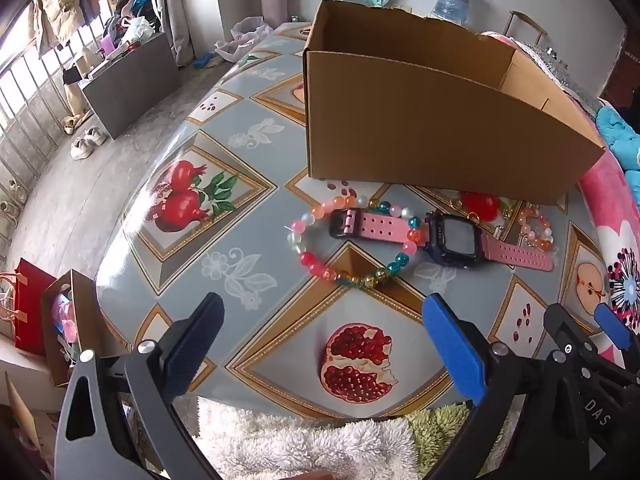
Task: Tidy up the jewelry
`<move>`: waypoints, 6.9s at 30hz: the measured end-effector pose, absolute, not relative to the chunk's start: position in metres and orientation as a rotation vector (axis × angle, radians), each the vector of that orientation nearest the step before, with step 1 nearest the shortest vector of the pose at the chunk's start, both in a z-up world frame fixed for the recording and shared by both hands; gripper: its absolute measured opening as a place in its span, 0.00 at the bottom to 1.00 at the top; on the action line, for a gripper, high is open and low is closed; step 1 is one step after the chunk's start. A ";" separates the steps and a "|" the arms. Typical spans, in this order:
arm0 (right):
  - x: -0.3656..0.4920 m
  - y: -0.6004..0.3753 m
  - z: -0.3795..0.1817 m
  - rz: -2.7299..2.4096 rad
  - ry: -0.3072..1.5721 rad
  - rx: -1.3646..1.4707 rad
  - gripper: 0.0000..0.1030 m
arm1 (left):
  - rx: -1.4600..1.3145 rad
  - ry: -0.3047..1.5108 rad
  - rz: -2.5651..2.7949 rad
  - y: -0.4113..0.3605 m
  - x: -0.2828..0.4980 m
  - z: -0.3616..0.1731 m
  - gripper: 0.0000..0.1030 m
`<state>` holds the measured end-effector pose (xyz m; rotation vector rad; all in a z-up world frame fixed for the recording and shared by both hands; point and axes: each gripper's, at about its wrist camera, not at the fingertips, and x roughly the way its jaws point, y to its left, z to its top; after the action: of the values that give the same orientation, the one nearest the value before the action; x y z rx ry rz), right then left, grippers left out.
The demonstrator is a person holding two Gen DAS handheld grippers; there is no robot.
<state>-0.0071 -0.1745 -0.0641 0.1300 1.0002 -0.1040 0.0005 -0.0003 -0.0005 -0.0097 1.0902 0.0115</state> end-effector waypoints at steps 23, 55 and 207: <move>-0.006 -0.178 -0.063 -0.101 1.008 0.132 0.93 | -0.012 1.084 0.012 0.001 0.001 -0.002 0.95; -0.005 -0.177 -0.062 -0.106 1.007 0.133 0.93 | -0.016 1.083 0.014 0.004 -0.001 -0.003 0.95; 0.062 -0.058 -0.016 0.324 0.858 -0.125 0.07 | 0.149 0.764 -0.384 0.068 0.030 0.032 0.09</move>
<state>0.0621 -0.0577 -0.0164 -0.1253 0.8575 0.3244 0.0300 0.0675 0.0316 0.1489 0.7638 -0.3844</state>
